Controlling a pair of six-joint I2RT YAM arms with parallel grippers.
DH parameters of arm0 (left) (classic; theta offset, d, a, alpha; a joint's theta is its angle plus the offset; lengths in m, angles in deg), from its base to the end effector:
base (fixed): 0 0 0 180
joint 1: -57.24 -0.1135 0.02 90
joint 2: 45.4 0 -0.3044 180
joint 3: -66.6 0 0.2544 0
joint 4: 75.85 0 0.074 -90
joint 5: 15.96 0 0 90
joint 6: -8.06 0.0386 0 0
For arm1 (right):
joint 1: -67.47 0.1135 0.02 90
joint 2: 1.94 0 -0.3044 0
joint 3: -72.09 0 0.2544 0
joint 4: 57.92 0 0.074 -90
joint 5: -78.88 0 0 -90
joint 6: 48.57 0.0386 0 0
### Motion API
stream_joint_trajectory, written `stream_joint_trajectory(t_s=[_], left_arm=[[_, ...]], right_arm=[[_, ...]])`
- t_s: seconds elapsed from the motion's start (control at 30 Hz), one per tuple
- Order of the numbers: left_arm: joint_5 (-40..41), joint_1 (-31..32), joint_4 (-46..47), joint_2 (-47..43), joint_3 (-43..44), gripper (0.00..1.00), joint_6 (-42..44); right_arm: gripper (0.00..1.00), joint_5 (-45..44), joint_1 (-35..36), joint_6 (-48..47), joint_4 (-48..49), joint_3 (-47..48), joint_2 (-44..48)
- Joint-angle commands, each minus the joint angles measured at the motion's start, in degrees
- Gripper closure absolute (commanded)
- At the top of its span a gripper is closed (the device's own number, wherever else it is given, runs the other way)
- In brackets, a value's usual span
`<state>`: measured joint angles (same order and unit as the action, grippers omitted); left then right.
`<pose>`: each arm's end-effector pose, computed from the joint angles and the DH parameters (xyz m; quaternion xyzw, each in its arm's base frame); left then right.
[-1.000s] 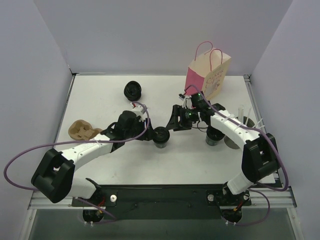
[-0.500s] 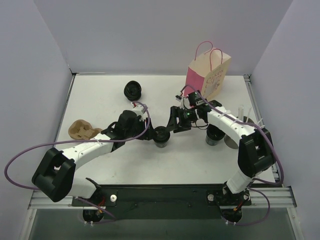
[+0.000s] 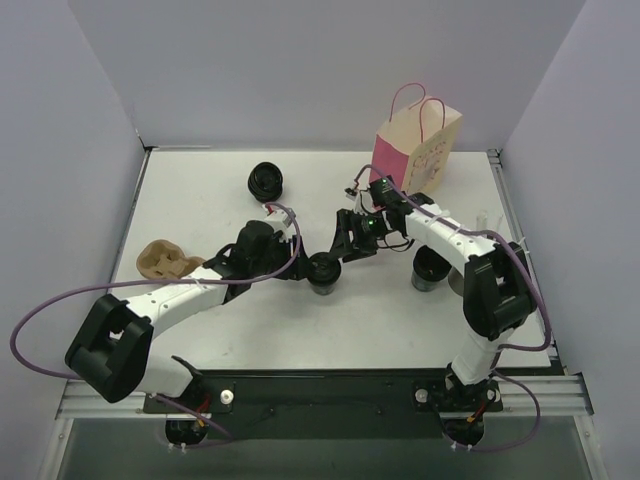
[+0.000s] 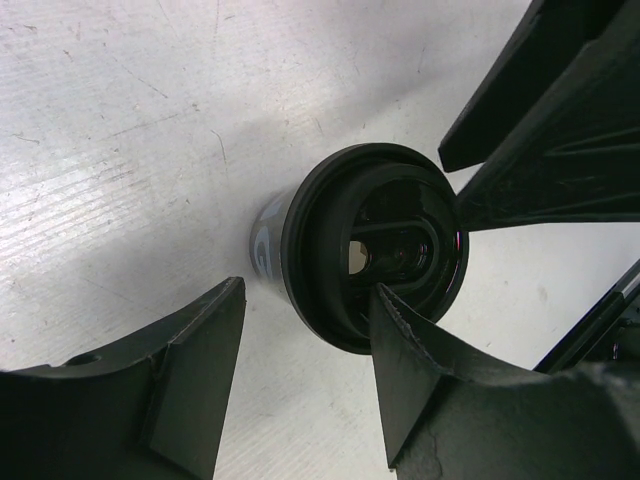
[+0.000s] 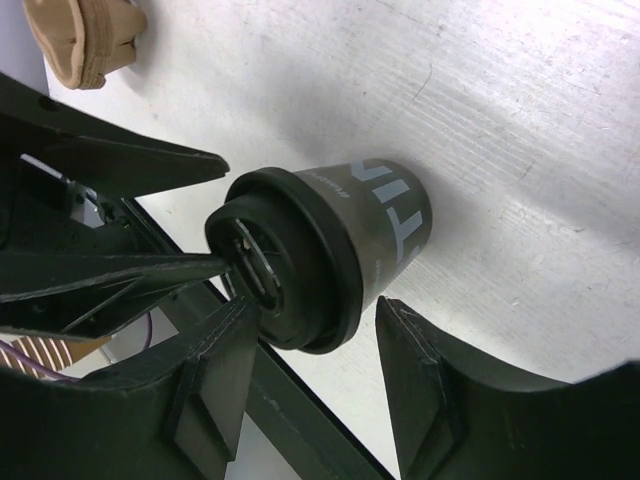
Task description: Pack the takeout coffee
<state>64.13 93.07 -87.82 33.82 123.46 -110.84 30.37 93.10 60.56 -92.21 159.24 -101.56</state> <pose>0.2319 -0.1756 0.2526 0.0935 0.8769 -0.3135 0.3520 0.3404 0.1917 0.2837 -0.1796 0.8606 0.4357 0.1932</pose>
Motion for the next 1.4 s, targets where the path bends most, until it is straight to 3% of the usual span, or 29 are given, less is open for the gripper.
stream_joint_trajectory(t_s=[0.0, 0.1, 0.33, 0.47, 1.07, 1.3, 1.37], left_arm=[[1.56, -0.33, -4.31, 2.52, -1.47, 0.39, 1.75], [1.48, -0.24, -3.61, 3.04, -2.0, 0.39, 1.22], [2.09, -0.06, -2.55, 3.04, -3.58, 0.4, 0.34], [3.05, -0.06, -2.55, 2.87, -4.28, 0.42, -0.27], [6.66, 0.02, 0.61, 5.68, -7.63, 0.43, -1.07], [5.52, 0.02, 0.53, 7.52, -5.52, 0.43, 1.48], [5.17, 0.02, 0.09, 9.19, -4.64, 0.43, 2.62]], right_arm=[[0.5, 1.13, -0.4, -2.0, -1.86, 2.6, -1.63], [0.52, 0.87, -0.4, -2.43, -1.68, 1.81, -2.6], [0.75, 1.04, -1.01, -1.65, 2.96, -4.42, -2.25], [0.78, 2.36, -2.16, 0.55, 8.68, -9.87, -1.11], [0.74, 0.51, -4.97, 9.51, 20.2, -24.82, -1.2], [0.53, 4.73, -5.15, 13.03, 20.91, -19.57, 6.53], [0.51, 5.0, -5.41, 12.25, 17.5, -17.63, 6.97]])
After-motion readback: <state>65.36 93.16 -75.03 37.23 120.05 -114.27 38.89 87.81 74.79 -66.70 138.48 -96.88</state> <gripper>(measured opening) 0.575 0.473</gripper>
